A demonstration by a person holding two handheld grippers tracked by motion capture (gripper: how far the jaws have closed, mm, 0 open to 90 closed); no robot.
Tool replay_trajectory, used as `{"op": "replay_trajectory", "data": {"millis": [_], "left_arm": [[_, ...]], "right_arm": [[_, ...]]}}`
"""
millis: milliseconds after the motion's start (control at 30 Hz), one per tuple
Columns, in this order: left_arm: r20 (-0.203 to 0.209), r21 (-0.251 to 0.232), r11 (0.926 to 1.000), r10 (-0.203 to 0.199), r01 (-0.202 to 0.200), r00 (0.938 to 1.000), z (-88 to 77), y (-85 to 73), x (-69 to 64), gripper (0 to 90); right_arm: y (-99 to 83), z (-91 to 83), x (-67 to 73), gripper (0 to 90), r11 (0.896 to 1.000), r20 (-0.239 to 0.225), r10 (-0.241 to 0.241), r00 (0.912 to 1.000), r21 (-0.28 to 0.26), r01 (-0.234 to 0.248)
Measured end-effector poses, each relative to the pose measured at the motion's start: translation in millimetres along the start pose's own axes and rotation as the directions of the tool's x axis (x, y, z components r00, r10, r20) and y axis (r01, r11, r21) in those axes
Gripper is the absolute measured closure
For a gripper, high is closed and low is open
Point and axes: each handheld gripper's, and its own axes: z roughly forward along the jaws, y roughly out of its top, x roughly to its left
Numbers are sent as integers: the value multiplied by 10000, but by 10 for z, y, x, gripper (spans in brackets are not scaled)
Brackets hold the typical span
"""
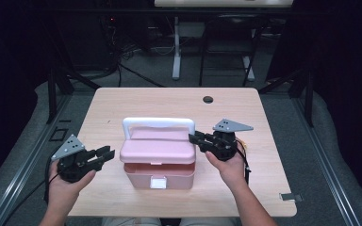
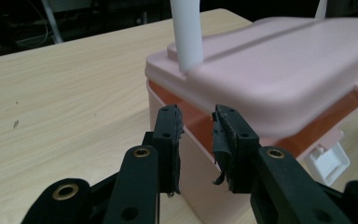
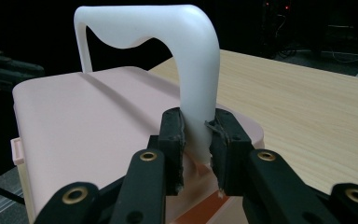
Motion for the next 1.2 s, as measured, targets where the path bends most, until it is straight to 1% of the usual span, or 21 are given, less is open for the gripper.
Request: {"op": "replay_trajectory", "data": {"millis": [33,100,200,433,567,600,667,800,867,1000,1200], "left_arm": [[11,71,10000,17,-17,10000,-11,-41,-3,706],[5,135,9999,43,-44,10000,-6,-72,-12,709],[75,202,9998,41,-42,10000,28,-100,-25,710],[301,457,9987,202,-216,9993,125,-141,-93,710],[421,390,9989,233,-249,9988,160,-146,-121,710],[500,448,9986,274,-296,9984,165,-143,-127,710],[531,481,9982,340,-365,9980,181,-142,-146,707],[495,416,9984,354,-374,9981,198,-137,-165,692],[489,393,9982,432,-451,9979,210,-133,-171,679],[397,312,9984,456,-468,9982,217,-126,-187,679],[424,269,9984,481,-493,9979,217,-106,-199,664]], "right_arm": [[0,0,0,747,10000,2,8,10000,-8,-8],[1,1,-3,747,10000,4,32,10000,-12,-32],[2,2,-6,747,10000,6,36,10000,-27,-36],[3,4,-11,746,10000,2,14,10000,-56,-14],[4,4,-8,746,10000,20,-13,10000,-64,14],[5,3,-8,746,10000,20,-15,10000,-55,15],[4,6,-8,746,10000,24,-2,10000,-70,2],[2,8,-9,746,10000,50,-14,10000,-59,14],[2,6,-11,745,10000,45,-8,10000,-28,8],[-1,6,-11,746,10000,59,27,10000,-20,-27],[-1,8,-19,745,10000,22,53,10000,-10,-53]]}}
